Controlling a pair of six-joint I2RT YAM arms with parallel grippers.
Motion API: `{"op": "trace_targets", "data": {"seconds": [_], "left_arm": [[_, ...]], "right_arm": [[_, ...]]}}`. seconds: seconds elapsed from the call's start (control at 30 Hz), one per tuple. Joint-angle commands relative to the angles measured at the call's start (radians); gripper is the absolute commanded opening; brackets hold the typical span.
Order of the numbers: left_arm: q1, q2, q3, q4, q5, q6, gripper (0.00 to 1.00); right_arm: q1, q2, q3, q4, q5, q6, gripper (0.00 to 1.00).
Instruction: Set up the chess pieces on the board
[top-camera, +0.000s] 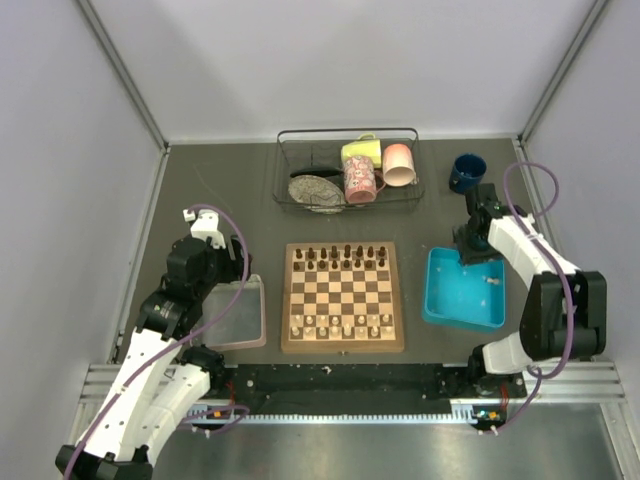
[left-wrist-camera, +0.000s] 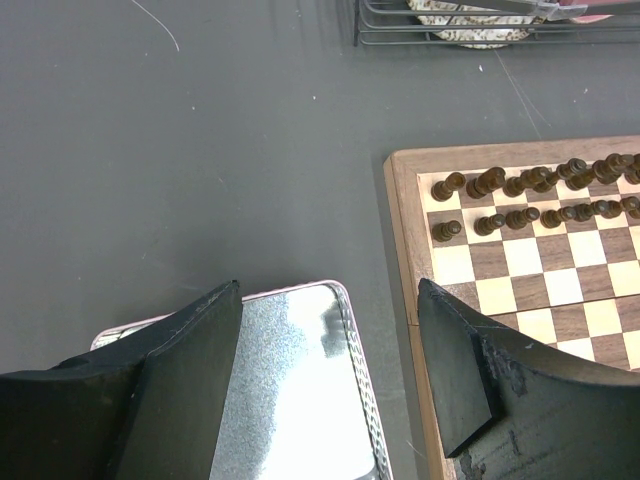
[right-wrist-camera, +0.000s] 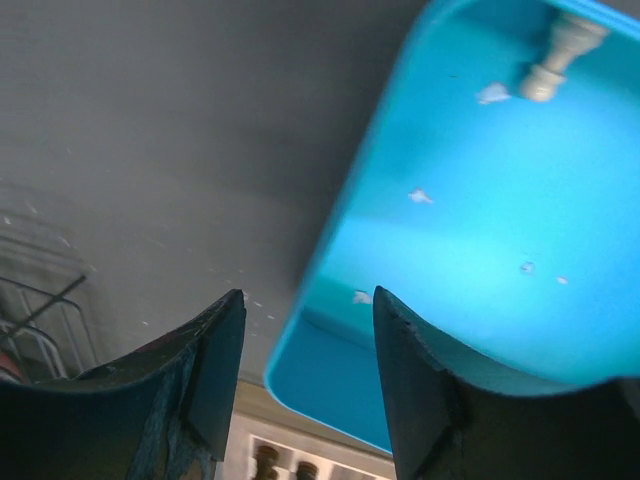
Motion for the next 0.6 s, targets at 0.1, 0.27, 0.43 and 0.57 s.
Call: {"op": "trace_targets", "data": {"seconds": [0.1,0.27,0.43,0.57], "left_arm": [[-0.004,-0.008,-0.007,0.052,-0.002,0.007,0.75],[-0.004,-0.008,-0.007,0.052,0.003,0.007,0.75],[-0.004,-0.006,-0.007,0.053,0.003,0.007,0.75],[-0.004,-0.006,-0.007,0.05,0.003,0.007,0.75]], "right_arm": [[-0.014,0.097,0.1,0.04,0.035,-0.039,0.38],[-0.014,0.11,0.086,0.043,0.045,-0.099,0.27],[-0.014,0.125,0.085,0.055,0.027,-0.185,0.13],[-0.014,0.147,0.123,0.057,0.01,-0.391,0.04]]}}
